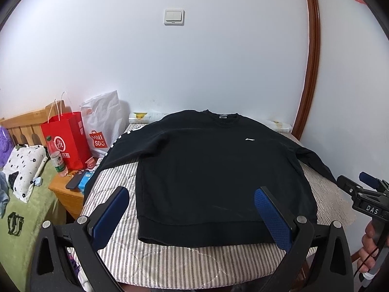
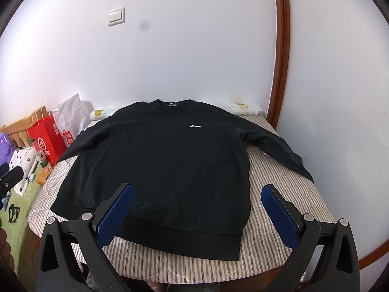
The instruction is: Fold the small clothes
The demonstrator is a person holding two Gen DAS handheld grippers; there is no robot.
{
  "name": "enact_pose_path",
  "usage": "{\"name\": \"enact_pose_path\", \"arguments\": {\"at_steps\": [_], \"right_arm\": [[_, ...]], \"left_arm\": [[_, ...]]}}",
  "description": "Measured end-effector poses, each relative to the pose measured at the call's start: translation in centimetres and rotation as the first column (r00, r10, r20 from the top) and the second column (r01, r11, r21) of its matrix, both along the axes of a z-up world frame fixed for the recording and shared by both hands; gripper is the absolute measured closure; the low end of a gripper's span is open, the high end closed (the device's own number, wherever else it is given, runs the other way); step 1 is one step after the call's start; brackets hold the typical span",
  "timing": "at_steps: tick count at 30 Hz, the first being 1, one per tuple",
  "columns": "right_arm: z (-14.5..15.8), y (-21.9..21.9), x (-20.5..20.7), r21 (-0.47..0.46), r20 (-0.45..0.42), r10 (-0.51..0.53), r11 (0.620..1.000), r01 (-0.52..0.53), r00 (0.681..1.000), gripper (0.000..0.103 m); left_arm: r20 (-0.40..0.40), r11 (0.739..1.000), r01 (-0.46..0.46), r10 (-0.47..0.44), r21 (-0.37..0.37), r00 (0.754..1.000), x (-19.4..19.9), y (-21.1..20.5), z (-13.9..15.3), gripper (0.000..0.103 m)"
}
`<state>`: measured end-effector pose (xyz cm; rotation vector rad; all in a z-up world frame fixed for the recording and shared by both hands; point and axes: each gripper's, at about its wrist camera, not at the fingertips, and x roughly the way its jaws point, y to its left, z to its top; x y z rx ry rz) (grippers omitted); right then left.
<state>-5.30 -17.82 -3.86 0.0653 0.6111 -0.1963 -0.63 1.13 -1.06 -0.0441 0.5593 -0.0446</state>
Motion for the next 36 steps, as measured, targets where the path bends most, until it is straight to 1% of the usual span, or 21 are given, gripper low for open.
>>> {"name": "enact_pose_path", "arguments": {"at_steps": [6,10,17,20,23,26,29,32,34,36], "right_arm": [[-0.1,0.4,0.3,-0.014,0.002,0.010,1.000,-0.010,1.000,0.000],[-0.5,0.7,0.9,-0.016,-0.001,0.024,1.000,-0.024,1.000,0.000],[-1.5,1.2,2.9,-0.028,-0.008,0.039,0.999,-0.039,0.999,0.000],[-2.5,1.0,4.0,-0.045,-0.011,0.039,0.998,-0.039,0.999,0.000],[-4.4,0.4,5.4,-0.041,-0.029,0.028,0.999,-0.029,0.999,0.000],[-6.2,-0.4,7.2,-0.027,-0.055,0.012,1.000,-0.014,0.998,0.000],[-7.8,-1.1,9.0,-0.020,-0.080,-0.004,1.000,0.002,0.997,0.000],[-9.3,-1.6,10.6,-0.024,-0.089,-0.009,1.000,0.007,0.996,0.000],[-10.5,-2.0,11.8,-0.008,-0.114,-0.004,1.000,0.003,0.993,0.000],[-11.6,-2.4,12.9,0.012,-0.138,-0.001,1.000,0.002,0.990,0.000]], "left_arm": [[-0.004,1.000,-0.009,0.009,0.012,1.000,0.8,-0.2,-0.4,0.000],[-0.012,0.998,-0.019,0.020,0.058,1.000,1.7,-0.7,-1.1,0.000],[-0.020,0.999,-0.027,0.028,0.035,0.999,4.0,-0.3,-2.4,0.000],[-0.042,0.999,-0.040,0.041,0.031,0.998,5.5,0.3,-3.7,0.000],[-0.082,0.999,-0.045,0.044,-0.010,0.996,7.4,1.4,-5.6,0.000],[-0.127,0.996,-0.063,0.054,-0.070,0.990,9.3,2.9,-7.8,0.000],[-0.171,0.991,-0.099,0.082,-0.092,0.982,11.0,4.6,-9.6,0.000],[-0.203,0.986,-0.118,0.092,-0.121,0.975,12.7,6.9,-11.1,0.001],[-0.224,0.980,-0.136,0.101,-0.147,0.969,13.7,8.6,-11.9,0.001],[-0.250,0.969,-0.156,0.106,-0.192,0.962,14.9,10.7,-12.8,0.001]]}}
